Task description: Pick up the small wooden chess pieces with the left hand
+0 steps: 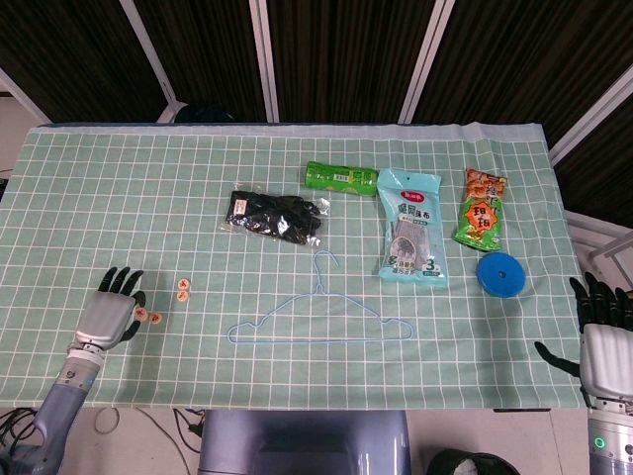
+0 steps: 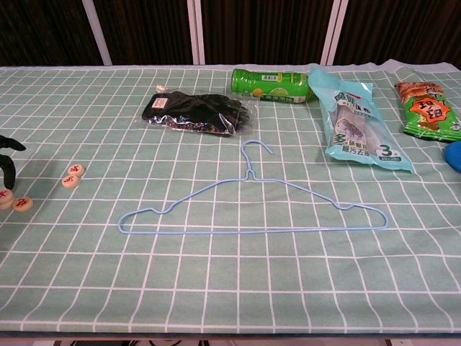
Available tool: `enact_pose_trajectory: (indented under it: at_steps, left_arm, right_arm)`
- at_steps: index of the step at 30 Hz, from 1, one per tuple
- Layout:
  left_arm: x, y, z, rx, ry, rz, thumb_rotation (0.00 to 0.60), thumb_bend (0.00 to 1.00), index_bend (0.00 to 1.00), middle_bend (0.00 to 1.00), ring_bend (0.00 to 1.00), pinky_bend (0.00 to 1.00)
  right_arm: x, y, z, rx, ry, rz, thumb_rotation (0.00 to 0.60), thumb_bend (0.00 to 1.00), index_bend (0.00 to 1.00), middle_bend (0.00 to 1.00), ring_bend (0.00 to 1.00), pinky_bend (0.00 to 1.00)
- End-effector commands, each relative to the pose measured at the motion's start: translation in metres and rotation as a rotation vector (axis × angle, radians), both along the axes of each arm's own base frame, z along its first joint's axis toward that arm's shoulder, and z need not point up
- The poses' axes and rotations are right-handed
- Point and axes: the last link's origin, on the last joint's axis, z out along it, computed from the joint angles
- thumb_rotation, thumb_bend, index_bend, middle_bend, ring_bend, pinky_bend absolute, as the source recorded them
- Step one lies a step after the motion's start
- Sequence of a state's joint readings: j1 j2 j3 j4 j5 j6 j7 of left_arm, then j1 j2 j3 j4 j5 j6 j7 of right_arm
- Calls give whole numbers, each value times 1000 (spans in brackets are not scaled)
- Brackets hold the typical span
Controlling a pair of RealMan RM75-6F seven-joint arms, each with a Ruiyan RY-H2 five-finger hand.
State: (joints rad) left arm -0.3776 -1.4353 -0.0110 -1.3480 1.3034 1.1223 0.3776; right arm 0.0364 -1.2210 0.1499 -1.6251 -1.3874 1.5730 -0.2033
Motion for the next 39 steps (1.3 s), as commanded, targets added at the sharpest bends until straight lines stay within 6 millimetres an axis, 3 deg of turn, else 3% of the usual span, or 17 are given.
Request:
enact_pose_trajectory:
  at_steps: [1, 14, 23, 39]
  left_arm:
    - [0, 0, 0, 1, 2, 0, 600, 300, 457, 97, 0, 23]
    - [3, -1, 2, 6, -4, -11, 600, 300, 427, 96, 0, 23]
    - [16, -5, 6, -4, -48, -48, 600, 298, 390, 94, 0, 23]
    - [17, -4, -7, -31, -35, -38, 600, 298, 404, 95, 0, 23]
  right_arm:
    - [0, 0, 0, 0, 0, -1, 600, 205, 91, 25, 55, 0]
    - [0, 0, 0, 0, 1, -4, 600, 205, 91, 25, 55, 0]
    - [0, -1, 0, -2, 3, -8, 600, 205, 91, 25, 55, 0]
    - [-1, -1, 0, -4, -2, -11, 600, 205, 91, 25, 55, 0]
